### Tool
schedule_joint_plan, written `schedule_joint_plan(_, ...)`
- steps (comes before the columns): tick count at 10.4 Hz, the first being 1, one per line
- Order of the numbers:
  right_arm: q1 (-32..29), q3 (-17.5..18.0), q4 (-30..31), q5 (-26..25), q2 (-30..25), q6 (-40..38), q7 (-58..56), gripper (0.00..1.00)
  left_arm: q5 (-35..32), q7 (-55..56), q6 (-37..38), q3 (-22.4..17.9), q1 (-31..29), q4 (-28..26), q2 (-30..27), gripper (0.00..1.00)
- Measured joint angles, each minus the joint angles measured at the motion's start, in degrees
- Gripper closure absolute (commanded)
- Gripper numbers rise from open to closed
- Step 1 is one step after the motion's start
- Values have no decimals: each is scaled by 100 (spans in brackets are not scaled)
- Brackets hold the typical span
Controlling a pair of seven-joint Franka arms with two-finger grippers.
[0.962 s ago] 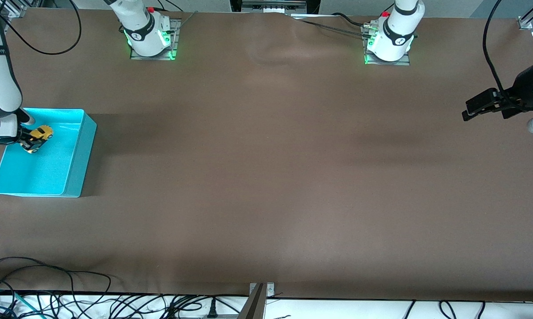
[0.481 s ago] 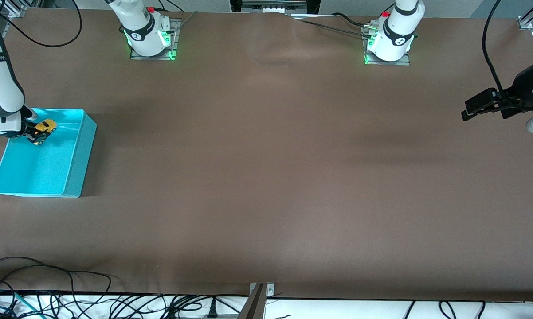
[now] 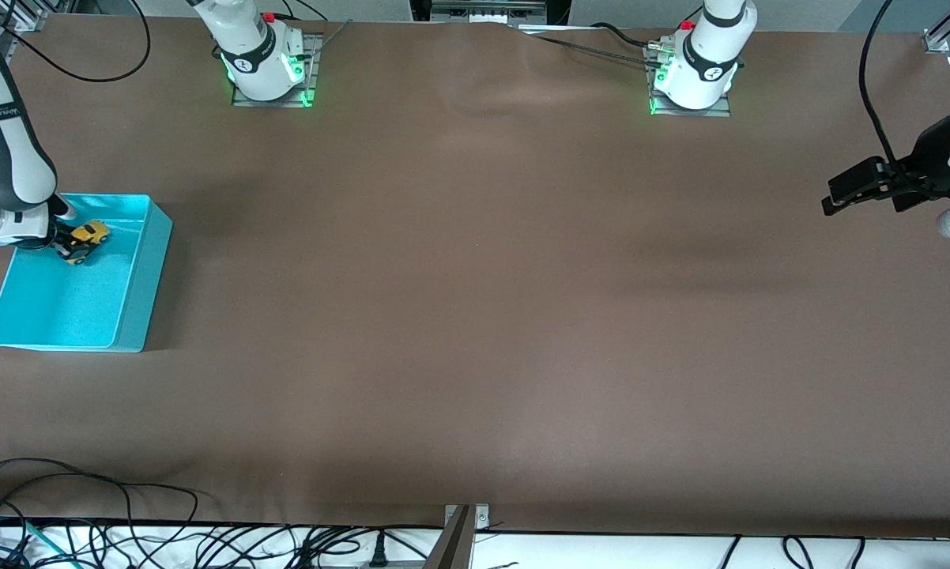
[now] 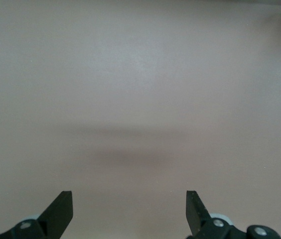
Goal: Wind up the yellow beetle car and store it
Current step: 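Open the right gripper to release the car in the bin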
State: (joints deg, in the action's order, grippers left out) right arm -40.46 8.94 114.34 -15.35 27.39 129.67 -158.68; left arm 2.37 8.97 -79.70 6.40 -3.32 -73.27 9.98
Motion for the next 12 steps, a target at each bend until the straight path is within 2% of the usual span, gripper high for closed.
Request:
schedule_joint_plan(1, -19, -55, 1, 0, 73, 26, 1, 87, 1, 0, 0, 0, 0, 0, 0, 0)
schedule_joint_plan(2, -51, -101, -3, 0, 96, 45, 1, 1, 3, 0, 0, 0, 0, 0, 0, 0)
schedule_joint_plan(5, -88, -129, -78, 133, 76, -69, 83, 0, 4, 0, 0, 1, 0, 0, 0, 0)
schedule_joint_plan(8, 23, 78, -357, 206, -101, -606, 213, 0, 4, 0, 0, 0, 0, 0, 0, 0)
schedule_joint_plan(12, 306, 514, -500, 341, -888, -1096, 738, 0, 5, 0, 0, 0, 0, 0, 0, 0)
